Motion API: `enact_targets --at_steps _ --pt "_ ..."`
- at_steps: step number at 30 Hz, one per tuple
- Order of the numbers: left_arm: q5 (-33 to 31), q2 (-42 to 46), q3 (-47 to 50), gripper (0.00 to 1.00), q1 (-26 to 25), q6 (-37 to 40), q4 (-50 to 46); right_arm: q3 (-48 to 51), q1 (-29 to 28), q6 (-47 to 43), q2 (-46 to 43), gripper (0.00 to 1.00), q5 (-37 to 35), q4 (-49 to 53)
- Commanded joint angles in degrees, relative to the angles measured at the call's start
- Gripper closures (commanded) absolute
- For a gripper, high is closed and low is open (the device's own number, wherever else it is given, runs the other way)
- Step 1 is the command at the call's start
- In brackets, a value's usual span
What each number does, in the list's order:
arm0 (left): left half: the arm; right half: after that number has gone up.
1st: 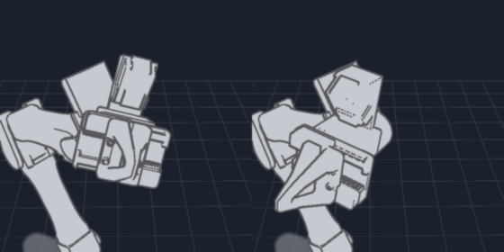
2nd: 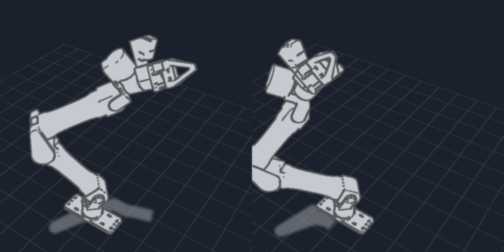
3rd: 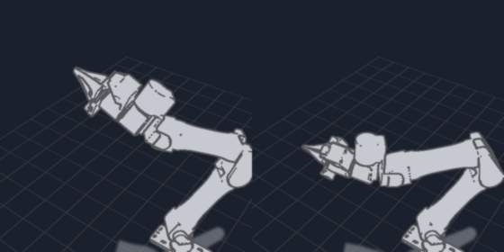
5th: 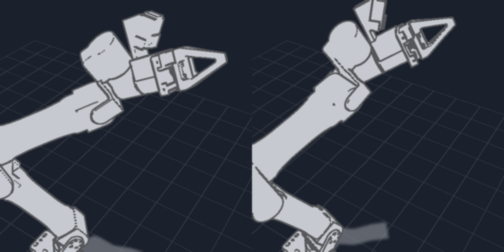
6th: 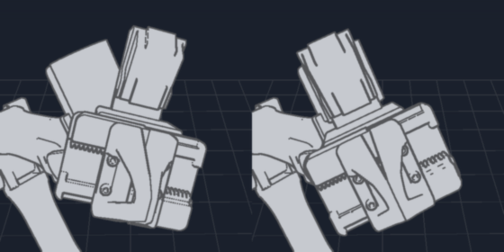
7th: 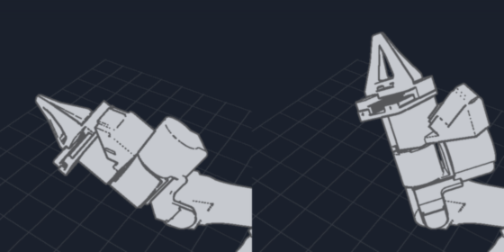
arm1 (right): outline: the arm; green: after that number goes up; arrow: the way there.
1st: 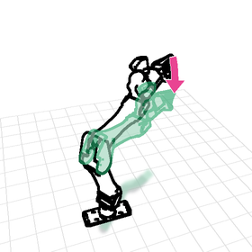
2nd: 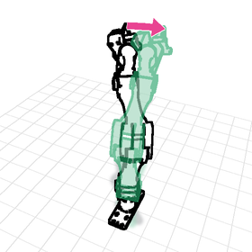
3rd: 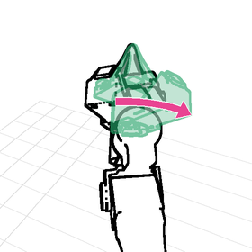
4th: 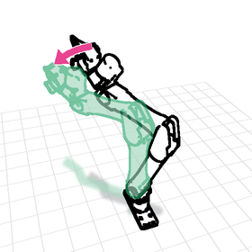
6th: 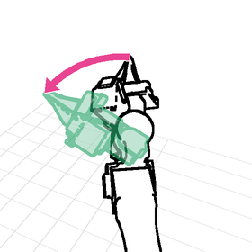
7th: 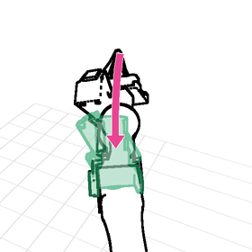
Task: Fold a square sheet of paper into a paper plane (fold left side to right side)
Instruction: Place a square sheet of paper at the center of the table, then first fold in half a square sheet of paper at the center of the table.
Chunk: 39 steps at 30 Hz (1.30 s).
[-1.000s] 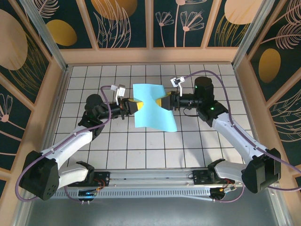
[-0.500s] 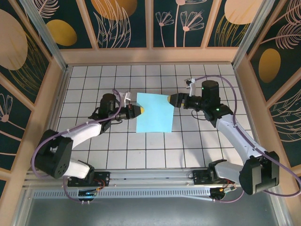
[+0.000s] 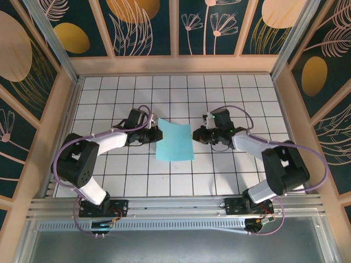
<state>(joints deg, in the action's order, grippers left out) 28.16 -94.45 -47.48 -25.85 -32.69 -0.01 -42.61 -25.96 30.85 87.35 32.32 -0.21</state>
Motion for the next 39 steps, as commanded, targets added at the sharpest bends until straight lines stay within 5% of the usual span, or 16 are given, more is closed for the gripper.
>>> enact_targets --at_steps 1,24,39 --pt "-1.6 -0.6 -1.9 1.00 -0.1 3.0 -4.1 -2.3 -1.3 0.9 3.9 1.00 -2.1 -2.1" --pt "0.9 -1.7 -4.0 1.00 -0.6 2.1 -2.8 -3.7 -4.3 -0.9 14.9 1.00 -9.5 3.0" --pt "11.5 -2.2 -3.6 0.56 -2.4 -5.3 8.7 -2.0 -4.9 0.5 15.2 1.00 -9.9 0.3"
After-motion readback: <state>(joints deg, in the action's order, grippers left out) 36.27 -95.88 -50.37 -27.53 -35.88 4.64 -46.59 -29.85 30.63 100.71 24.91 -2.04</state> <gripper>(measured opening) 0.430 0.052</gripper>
